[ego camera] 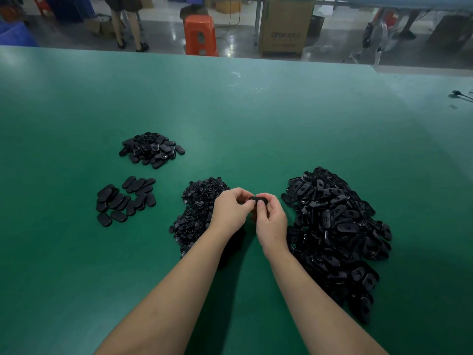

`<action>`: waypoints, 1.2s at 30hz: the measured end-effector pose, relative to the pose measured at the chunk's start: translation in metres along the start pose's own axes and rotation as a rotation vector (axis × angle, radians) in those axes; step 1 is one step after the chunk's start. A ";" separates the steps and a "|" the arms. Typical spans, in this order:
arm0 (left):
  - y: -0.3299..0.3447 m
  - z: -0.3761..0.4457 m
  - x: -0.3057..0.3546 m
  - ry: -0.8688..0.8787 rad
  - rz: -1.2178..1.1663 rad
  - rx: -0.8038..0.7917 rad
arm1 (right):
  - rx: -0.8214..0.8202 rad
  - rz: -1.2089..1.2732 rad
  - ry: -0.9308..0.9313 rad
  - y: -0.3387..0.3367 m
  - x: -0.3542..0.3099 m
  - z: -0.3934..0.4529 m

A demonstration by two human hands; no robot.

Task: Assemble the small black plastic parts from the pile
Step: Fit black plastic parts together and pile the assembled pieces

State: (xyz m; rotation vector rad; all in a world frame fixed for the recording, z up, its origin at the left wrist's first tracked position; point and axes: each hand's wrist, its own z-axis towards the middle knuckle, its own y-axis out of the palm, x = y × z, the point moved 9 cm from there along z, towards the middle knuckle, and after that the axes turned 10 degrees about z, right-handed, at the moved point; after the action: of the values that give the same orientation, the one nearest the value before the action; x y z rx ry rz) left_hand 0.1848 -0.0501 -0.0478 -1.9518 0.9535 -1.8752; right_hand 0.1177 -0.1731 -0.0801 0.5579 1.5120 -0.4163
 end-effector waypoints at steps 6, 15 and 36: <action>-0.001 0.003 -0.002 -0.015 0.036 -0.015 | -0.008 -0.010 0.018 0.001 0.002 0.000; -0.001 0.002 -0.006 -0.062 0.029 -0.048 | -0.016 -0.041 0.037 0.004 0.007 0.002; -0.005 0.000 -0.001 0.003 0.047 -0.021 | -0.027 -0.074 -0.023 0.002 0.002 0.002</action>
State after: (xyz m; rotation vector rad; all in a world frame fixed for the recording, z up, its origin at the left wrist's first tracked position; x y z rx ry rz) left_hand 0.1863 -0.0452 -0.0457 -1.9221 1.0153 -1.8508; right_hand 0.1204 -0.1723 -0.0815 0.4760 1.5175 -0.4576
